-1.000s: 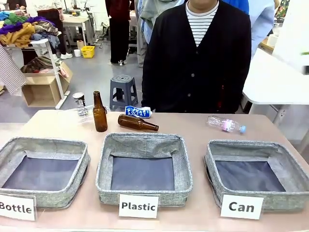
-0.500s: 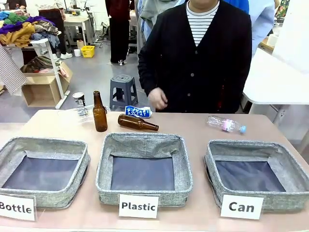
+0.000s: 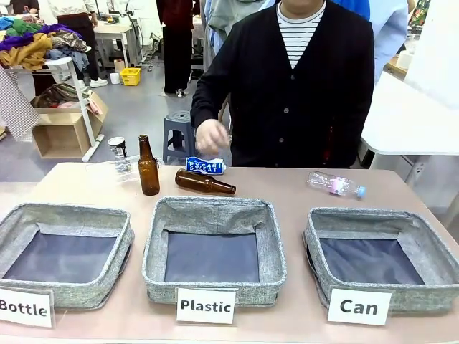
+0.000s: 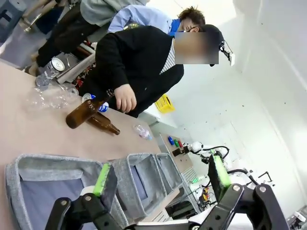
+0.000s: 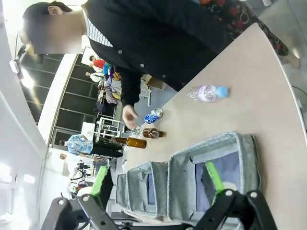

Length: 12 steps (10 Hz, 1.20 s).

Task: Sort the can waste into the basket.
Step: Pick up the can waste from the table and place it in the right Fabric basket.

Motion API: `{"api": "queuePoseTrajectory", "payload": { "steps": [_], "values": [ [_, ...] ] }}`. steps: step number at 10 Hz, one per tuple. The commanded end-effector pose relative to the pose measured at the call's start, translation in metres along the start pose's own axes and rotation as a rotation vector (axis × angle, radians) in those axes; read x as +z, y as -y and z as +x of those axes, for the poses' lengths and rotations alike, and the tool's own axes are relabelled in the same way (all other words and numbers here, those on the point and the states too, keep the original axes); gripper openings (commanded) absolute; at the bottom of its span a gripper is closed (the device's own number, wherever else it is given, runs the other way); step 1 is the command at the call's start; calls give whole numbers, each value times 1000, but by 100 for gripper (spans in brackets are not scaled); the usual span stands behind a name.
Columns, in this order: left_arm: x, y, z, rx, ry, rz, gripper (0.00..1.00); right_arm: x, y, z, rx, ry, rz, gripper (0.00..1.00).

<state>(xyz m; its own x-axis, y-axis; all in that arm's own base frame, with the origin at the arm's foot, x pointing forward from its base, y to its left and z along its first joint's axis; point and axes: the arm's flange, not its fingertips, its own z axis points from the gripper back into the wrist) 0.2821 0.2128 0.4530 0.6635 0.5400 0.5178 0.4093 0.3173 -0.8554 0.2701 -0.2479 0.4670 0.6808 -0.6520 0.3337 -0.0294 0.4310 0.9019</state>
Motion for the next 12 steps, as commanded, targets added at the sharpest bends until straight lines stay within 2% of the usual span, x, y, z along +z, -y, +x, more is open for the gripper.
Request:
{"api": "queuePoseTrajectory", "payload": {
  "steps": [1,4,6,8,9,11,12],
  "values": [
    [0,4,3,-37,-9,4,100,2,0,0,29,10,9,100],
    [4,4,1,-7,-10,13,100,2,0,0,29,10,9,100],
    [-54,1,43,-138,-222,92,100,2,0,0,29,10,9,100],
    [-143,-23,97,-251,-377,135,100,2,0,0,29,10,9,100],
    [-179,-44,115,-276,-408,171,100,2,0,0,29,10,9,100],
    [-235,-76,132,-526,-430,158,100,2,0,0,29,10,9,100],
    [-257,-96,132,-707,-446,134,100,2,0,0,29,10,9,100]
  ]
}}
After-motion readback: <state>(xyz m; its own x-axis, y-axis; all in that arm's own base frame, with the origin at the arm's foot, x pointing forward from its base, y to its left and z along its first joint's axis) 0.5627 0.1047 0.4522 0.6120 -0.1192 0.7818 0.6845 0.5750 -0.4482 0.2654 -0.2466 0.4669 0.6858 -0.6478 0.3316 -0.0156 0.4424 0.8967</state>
